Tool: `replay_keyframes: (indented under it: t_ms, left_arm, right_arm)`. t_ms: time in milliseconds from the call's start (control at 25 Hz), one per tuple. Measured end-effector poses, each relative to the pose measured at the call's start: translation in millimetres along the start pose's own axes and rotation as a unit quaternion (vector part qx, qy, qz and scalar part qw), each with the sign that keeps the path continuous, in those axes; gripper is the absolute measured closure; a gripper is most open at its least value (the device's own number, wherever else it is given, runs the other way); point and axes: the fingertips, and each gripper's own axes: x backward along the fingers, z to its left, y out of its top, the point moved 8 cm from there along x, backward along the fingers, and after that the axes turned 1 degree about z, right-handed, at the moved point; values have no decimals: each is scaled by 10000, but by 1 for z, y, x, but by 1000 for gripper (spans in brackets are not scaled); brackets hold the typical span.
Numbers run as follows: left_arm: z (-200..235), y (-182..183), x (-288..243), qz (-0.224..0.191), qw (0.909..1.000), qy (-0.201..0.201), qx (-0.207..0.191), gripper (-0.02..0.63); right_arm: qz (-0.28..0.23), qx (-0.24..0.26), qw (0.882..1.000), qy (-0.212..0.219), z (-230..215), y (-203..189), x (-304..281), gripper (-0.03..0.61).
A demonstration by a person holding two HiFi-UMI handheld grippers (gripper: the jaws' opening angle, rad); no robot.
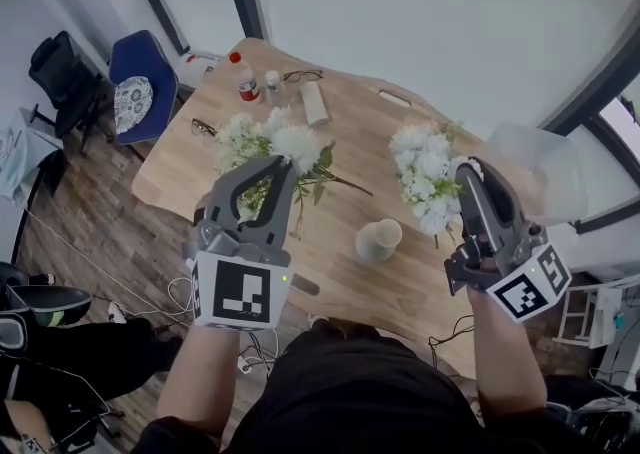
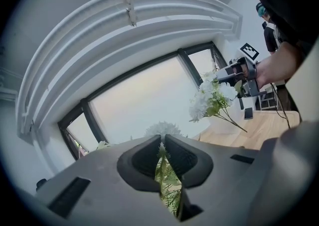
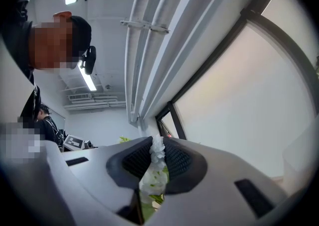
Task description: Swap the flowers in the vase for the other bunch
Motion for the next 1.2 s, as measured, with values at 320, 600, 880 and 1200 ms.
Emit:
replay_keyframes:
  t_ms: [320,600,880,1200]
  left_arm:
    - [5,-18,9,89,9991,104,394,584]
    - [13,-21,16,139,9985,219,477,584]
    - [20,-26,19,175,9974,247,649,583]
    - [22,-25,21,308,9973,226,632,584]
  right_arm:
    - [-13,11,9990,438,17,-1,-28,502]
    - [-113,-153,9969,766,28,3,-50,502]
    - [-71,-287,9942,1038,39,-7,-67,502]
    - [-53,-640,9938,910,24,-25,-60,502]
